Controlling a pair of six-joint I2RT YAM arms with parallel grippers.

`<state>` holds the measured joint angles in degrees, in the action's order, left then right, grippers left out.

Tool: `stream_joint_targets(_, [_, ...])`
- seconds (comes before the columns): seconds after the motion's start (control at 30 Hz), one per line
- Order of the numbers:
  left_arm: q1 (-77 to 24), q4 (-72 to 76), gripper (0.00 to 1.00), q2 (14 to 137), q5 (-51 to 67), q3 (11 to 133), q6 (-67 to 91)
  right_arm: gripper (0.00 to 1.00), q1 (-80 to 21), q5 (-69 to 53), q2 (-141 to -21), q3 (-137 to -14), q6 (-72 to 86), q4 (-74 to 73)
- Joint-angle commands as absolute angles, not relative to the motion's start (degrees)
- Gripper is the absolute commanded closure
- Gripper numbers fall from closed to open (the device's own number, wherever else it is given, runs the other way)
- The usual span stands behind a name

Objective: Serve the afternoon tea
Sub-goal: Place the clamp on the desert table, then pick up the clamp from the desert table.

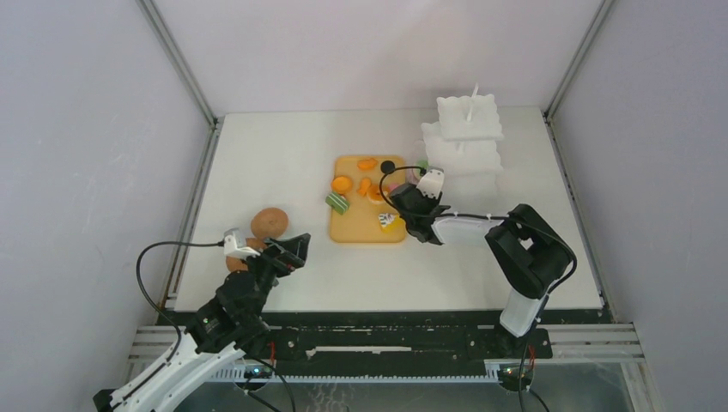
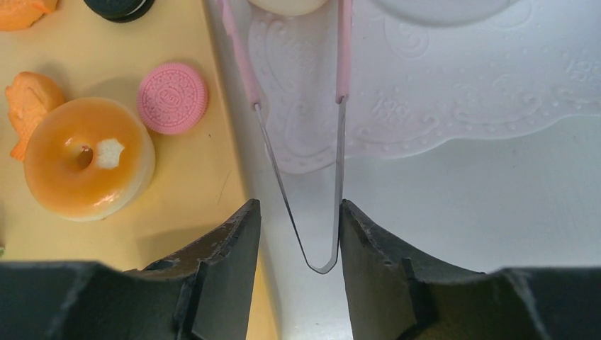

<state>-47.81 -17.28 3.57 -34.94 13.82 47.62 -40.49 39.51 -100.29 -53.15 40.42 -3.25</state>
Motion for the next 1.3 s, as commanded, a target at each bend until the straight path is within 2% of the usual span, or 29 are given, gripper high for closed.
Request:
stream_joint_targets(0.0, [-47.64,-15.58,0.02,4.15,-35.5,14.59,47.99,0.47,-41.39,40.66,-97.44,-51.98,41.94,-1.67])
stream_joint_targets(0.5, [-47.64,-14.83,0.02,4.68,-35.27,14.42,48.18,0.49,-40.17,42.4,-91.47,-50.28,41.74,-1.94])
stream_joint_targets(1.1, [-47.64,-13.31,0.01,6.44,-36.01,13.8,47.46,0.63,-36.37,38.52,-99.38,-54.25,41.57,-2.3])
stream_joint_targets(1.27, [-47.63,-12.86,0.01,7.23,-36.3,13.71,47.13,0.72,-35.62,37.24,-100.63,-54.53,42.15,-1.76])
